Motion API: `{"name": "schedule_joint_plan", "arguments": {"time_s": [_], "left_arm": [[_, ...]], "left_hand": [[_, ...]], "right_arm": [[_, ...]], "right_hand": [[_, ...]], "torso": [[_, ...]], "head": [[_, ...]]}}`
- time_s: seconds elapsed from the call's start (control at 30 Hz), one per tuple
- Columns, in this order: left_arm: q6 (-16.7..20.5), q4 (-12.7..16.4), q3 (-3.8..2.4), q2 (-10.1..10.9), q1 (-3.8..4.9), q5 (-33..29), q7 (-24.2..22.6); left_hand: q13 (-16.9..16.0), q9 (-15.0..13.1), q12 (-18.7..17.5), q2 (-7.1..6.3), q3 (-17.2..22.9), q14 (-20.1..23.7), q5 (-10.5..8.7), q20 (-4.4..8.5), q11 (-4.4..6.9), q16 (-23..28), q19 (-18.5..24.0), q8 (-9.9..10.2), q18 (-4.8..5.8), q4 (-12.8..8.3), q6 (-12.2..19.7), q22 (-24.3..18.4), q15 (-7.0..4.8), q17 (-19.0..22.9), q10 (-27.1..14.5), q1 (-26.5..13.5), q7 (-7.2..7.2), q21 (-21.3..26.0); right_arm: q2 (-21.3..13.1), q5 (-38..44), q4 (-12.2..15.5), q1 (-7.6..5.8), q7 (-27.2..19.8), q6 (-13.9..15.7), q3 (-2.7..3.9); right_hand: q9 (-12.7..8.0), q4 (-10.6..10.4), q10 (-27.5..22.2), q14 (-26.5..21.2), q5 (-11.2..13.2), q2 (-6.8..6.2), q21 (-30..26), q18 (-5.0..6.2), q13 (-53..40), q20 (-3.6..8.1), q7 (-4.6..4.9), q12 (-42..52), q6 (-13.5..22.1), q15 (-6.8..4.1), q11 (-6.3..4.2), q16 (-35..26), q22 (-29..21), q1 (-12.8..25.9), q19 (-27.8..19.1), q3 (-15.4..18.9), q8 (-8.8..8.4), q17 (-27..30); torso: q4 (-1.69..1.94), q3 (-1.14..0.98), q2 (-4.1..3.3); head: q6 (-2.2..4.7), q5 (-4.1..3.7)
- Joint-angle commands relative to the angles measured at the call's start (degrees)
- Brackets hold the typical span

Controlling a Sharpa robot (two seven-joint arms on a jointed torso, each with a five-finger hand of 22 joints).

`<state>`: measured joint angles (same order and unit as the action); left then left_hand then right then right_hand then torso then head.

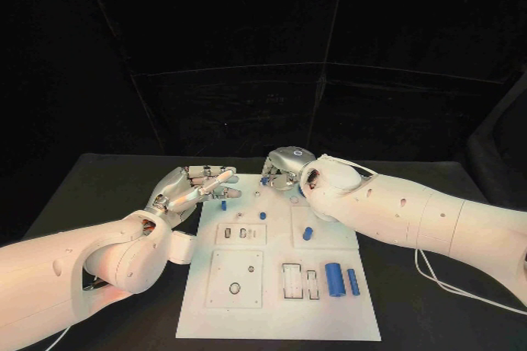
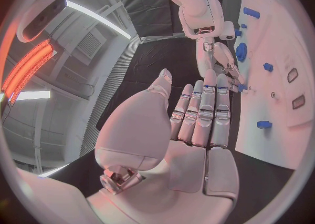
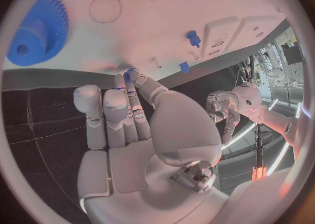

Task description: Assemble the parts on the task board

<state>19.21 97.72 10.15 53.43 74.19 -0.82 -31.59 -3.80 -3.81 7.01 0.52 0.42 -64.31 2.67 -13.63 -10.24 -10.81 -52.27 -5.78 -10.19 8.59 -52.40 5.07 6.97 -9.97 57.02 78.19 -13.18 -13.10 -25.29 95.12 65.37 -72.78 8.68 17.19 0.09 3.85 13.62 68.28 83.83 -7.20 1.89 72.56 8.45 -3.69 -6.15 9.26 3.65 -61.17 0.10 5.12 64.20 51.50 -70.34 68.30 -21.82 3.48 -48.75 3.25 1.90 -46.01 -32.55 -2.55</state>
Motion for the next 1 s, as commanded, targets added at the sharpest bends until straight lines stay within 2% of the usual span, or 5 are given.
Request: {"name": "schedule_joint_plan", "arguments": {"time_s": [0.03, 1.0], "left_arm": [[-0.8, 0.0, -0.06, -0.1, 0.10, 0.0, 0.0], [-0.9, -0.4, -0.06, -0.2, 0.12, 0.0, 0.4]], "left_hand": [[0.1, 0.1, -0.2, 0.67, -0.1, -0.1, 0.16, -0.20, -0.19, 0.3, 0.0, 0.4, -0.33, -0.4, 0.4, -0.1, 0.35, 0.0, -0.2, 0.1, -0.50, 0.4], [0.1, 0.1, -0.3, 0.81, 0.0, -0.1, 0.16, -0.22, -0.20, 0.4, 0.0, 0.4, -0.34, -0.5, 0.4, -0.1, 0.36, -0.1, -0.2, 0.2, -0.49, 0.5]], "right_arm": [[0.4, 0.5, 0.2, -0.04, -0.4, 0.9, -0.02], [1.0, 0.4, 0.7, -0.05, -1.7, 2.1, -0.03]], "right_hand": [[0.0, 0.0, -0.4, -0.1, 0.1, -0.63, 0.2, -1.02, 0.0, -0.27, 0.13, -0.1, 0.1, 0.19, 0.19, 0.0, 0.0, -0.1, -0.1, -0.4, 0.18, 0.1], [0.0, -0.3, -0.4, -0.2, 0.3, -0.93, 0.2, -0.99, 0.0, -0.29, 0.09, -0.1, 0.1, 0.20, 0.18, -0.2, -0.2, 0.0, -0.3, -0.7, 0.21, 0.4]], "torso": [[0.00, 0.03, -0.05], [-0.07, 0.06, -0.26]], "head": [[0.04, 0.00], [0.04, 0.14]]}}
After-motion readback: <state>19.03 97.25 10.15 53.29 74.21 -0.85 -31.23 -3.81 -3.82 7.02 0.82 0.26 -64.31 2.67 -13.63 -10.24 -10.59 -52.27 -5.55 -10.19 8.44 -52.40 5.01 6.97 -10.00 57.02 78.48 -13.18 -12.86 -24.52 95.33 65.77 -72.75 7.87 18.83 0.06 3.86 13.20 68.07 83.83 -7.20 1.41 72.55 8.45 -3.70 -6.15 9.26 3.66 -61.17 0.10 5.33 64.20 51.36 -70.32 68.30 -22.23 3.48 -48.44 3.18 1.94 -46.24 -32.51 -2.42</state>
